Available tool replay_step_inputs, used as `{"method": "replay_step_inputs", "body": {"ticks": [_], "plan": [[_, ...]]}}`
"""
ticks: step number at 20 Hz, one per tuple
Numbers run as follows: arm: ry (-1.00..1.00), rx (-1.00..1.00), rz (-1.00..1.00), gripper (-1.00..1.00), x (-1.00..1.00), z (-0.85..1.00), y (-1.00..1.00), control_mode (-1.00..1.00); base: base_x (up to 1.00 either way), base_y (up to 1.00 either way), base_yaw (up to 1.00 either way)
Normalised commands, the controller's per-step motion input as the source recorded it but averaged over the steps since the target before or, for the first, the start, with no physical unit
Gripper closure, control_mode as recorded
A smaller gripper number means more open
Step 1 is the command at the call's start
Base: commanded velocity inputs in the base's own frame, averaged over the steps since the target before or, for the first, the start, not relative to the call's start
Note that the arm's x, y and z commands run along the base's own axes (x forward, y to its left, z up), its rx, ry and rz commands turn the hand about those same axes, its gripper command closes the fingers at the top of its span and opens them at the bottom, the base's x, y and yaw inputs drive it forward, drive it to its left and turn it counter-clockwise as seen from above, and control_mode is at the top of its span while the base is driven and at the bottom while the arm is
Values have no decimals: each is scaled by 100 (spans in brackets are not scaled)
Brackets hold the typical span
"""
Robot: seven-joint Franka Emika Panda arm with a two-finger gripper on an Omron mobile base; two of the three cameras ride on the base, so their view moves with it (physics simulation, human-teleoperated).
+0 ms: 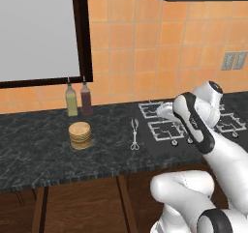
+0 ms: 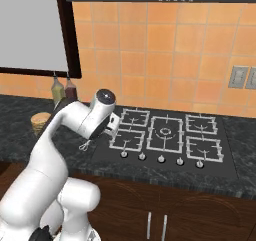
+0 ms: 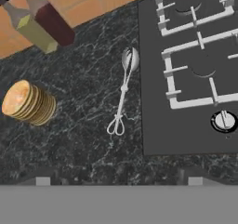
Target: Pick the tongs from the drawer and place it on the counter.
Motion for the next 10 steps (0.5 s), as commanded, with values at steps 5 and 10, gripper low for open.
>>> {"method": "replay_step_inputs", "body": {"ticks": [5, 10], "plan": [[-28, 24, 0, -100, -66, 23, 8, -100, 0, 0, 0], [-6, 23, 0, -100, -65, 49, 15, -100, 0, 0, 0]]}}
